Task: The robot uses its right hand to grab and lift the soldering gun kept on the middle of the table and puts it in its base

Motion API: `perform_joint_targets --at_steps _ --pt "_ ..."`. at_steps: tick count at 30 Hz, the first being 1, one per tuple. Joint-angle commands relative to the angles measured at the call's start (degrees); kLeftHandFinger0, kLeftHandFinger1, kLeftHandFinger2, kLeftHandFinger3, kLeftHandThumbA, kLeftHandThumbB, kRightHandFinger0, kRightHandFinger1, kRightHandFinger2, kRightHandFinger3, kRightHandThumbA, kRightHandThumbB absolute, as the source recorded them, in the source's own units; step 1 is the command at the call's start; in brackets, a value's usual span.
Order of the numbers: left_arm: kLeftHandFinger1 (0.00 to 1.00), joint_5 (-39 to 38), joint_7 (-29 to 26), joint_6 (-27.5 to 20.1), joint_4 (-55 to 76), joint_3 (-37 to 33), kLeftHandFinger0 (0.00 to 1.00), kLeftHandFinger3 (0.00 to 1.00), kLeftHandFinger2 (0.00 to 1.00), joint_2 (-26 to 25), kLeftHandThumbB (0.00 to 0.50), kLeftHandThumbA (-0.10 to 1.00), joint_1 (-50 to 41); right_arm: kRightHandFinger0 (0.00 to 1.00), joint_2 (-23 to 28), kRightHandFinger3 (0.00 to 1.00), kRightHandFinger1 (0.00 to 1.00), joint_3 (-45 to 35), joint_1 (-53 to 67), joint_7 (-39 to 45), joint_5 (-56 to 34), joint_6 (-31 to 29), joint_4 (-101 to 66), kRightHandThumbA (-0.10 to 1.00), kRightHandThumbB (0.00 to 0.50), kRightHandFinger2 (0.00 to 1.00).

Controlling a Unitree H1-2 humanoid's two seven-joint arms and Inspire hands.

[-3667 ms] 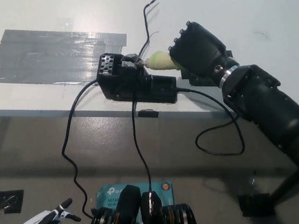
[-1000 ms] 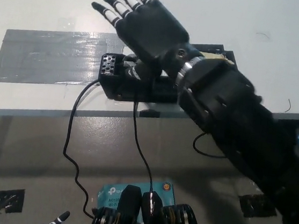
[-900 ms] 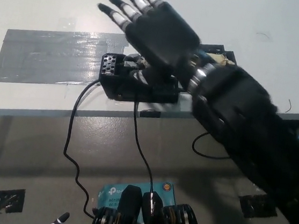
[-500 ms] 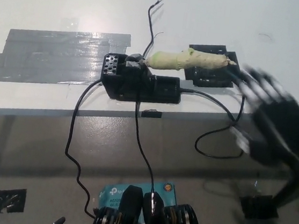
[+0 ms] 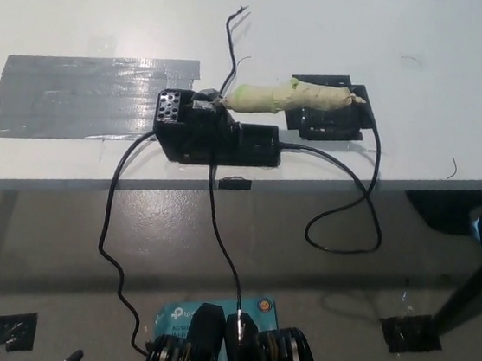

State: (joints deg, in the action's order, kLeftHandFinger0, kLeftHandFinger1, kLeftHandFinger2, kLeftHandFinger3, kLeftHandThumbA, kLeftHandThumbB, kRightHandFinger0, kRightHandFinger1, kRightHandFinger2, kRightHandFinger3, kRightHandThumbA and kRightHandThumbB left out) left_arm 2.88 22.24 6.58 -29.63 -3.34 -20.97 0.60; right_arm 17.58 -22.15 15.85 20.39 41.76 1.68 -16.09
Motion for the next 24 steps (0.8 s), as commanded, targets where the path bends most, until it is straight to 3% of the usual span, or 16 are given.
perform_joint_targets --at_steps 1,3,5,6,8,10,11,12,14,16,17,18,22,23,24 --pt "0.01 -2.76 -0.67 -7.39 -1.75 3.37 0.00 0.62 0.36 -3.09 0.500 1.00 -0.80 1.00 -3.60 1.00 1.00 -5.50 0.42 -17.06 -13.63 -12.47 12.97 0.42 0.274 1.00" --pt "0.00 -2.45 -1.19 -8.54 -3.43 4.08 0.00 0.62 0.34 -3.48 0.500 1.00 -0.24 1.00 -2.17 1.00 1.00 -2.56 1.19 -8.98 -13.71 -7.21 14.89 0.47 0.290 1.00" --pt "0.02 -2.15 -0.92 -10.12 -4.55 4.29 0.00 0.64 0.32 -3.85 0.500 1.00 0.09 0.77 -1.68 1.00 1.00 -2.21 1.45 -5.88 -17.51 -7.14 15.78 0.38 0.324 1.00" --pt "0.01 -2.19 -0.88 -10.52 -4.73 4.40 0.00 0.64 0.32 -3.89 0.500 1.00 0.16 0.71 -1.54 1.00 0.96 -2.06 1.41 -5.40 -18.02 -6.91 15.85 0.36 0.328 1.00" --pt "0.00 -2.33 -1.82 -10.98 -4.59 5.39 0.00 0.64 0.27 -3.74 0.500 1.00 -0.04 0.55 -0.76 1.00 0.80 -1.39 1.00 -2.23 -19.73 -3.67 14.47 0.36 0.343 1.00" --pt "0.03 -4.16 -2.21 -11.05 -5.65 7.93 0.00 0.63 0.27 -3.21 0.500 1.00 -0.39 0.46 -0.90 1.00 0.70 -1.15 -0.22 -0.90 -22.59 -2.05 14.66 0.29 0.314 0.99" --pt "0.02 -4.78 -3.02 -10.52 -5.06 9.22 0.00 0.62 0.26 -2.75 0.500 1.00 -0.89 0.36 -1.53 1.00 0.59 -1.48 -0.41 -0.96 -23.93 -1.34 14.14 0.24 0.313 0.96" --pt "0.07 -4.78 -3.89 -10.46 -4.27 10.13 0.00 0.65 0.34 -2.58 0.500 1.00 -1.49 0.20 -1.77 1.00 0.41 -1.39 -0.28 -0.89 -24.10 -0.35 13.32 0.25 0.309 0.95" --pt "0.14 -4.60 -4.14 -10.93 -3.98 11.19 0.01 0.70 0.41 -2.57 0.500 1.00 -1.75 0.04 -1.90 1.00 0.27 -1.06 -0.20 -0.87 -25.17 0.35 12.69 0.24 0.293 0.95" --pt "0.18 -4.51 -4.18 -11.16 -3.68 11.97 0.00 0.73 0.46 -2.67 0.500 1.00 -2.22 0.04 -1.83 1.00 0.29 -0.80 0.30 -0.62 -26.56 0.63 12.24 0.24 0.269 0.97" --pt "0.20 -4.24 -4.26 -11.27 -3.70 12.21 0.01 0.81 0.51 -2.83 0.500 1.00 -2.55 0.05 -1.70 1.00 0.30 -0.69 0.45 -0.89 -26.89 0.20 12.73 0.24 0.270 0.91" --pt "0.17 -4.03 -4.41 -11.12 -3.41 12.52 0.00 0.81 0.49 -2.97 0.500 1.00 -2.88 0.05 -1.59 1.00 0.29 -0.36 0.58 -1.24 -27.15 -0.26 13.28 0.23 0.274 0.85" --pt "0.14 -3.61 -4.64 -11.60 -3.59 12.78 0.00 0.81 0.43 -3.43 0.500 1.00 -3.35 0.07 -1.00 1.00 0.31 1.35 0.51 -2.68 -26.80 -1.40 14.50 0.24 0.269 0.83" --pt "0.15 -3.06 -5.16 -11.70 -3.81 12.65 0.00 0.82 0.44 -3.49 0.500 1.00 -3.24 0.07 -0.97 1.00 0.31 1.78 0.43 -3.12 -26.14 -0.66 14.09 0.24 0.266 0.84" --pt "0.18 -2.56 -5.82 -11.32 -4.21 12.57 0.00 0.83 0.46 -3.61 0.500 1.00 -2.71 0.15 -0.77 1.00 0.39 2.60 -0.31 -3.64 -24.95 0.10 13.99 0.23 0.253 0.95"
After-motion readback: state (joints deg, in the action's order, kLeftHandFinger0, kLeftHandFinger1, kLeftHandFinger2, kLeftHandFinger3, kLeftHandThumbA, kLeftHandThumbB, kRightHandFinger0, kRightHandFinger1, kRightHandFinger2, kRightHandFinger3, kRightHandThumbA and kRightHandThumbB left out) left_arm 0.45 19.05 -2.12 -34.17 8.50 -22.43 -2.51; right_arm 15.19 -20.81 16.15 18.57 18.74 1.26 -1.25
